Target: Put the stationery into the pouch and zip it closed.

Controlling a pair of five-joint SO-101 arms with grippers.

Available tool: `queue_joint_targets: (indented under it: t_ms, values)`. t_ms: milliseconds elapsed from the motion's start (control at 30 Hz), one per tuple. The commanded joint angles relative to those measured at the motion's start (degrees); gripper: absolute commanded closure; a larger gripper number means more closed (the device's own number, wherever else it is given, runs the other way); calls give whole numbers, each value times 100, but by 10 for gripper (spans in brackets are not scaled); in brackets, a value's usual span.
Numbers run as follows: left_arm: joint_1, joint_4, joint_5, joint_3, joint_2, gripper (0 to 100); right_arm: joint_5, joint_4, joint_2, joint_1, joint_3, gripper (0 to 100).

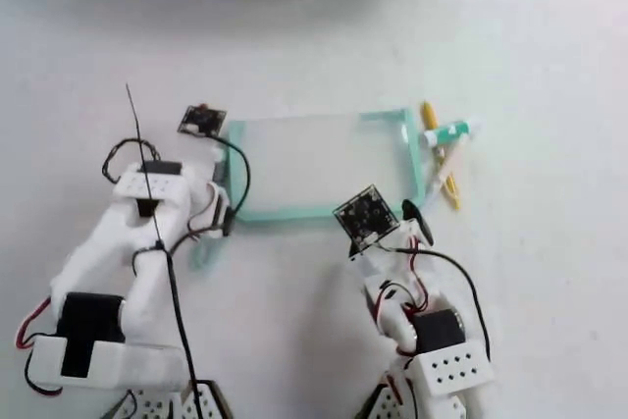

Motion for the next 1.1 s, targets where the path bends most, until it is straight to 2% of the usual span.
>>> queue_joint_targets:
  t_ms: [0,133,300,467,567,767,967,1067]
  values:
    - [57,0,35,-237,-13,841,53,-127,-75,-31,-35,719]
    - [215,35,18,-229,-4,882,53,-127,-75,-31,-35,719]
    - [444,35,9,-237,-4,981,53,-127,-75,-31,-35,719]
    - [725,123,9,-264,-40,977,53,-127,-75,-31,-35,719]
    - [927,651,9,-589,-154,977,53,-127,-75,-31,-35,719]
    - [1156,1670,0,-1248,-1332,977,53,-127,-75,-22,-35,719]
    - [1218,1908,0,-1345,-2897,977,53,-127,-75,-4,-35,719]
    - [1218,1908,-264,-1319,-3442,977,53,-127,-75,4,-35,719]
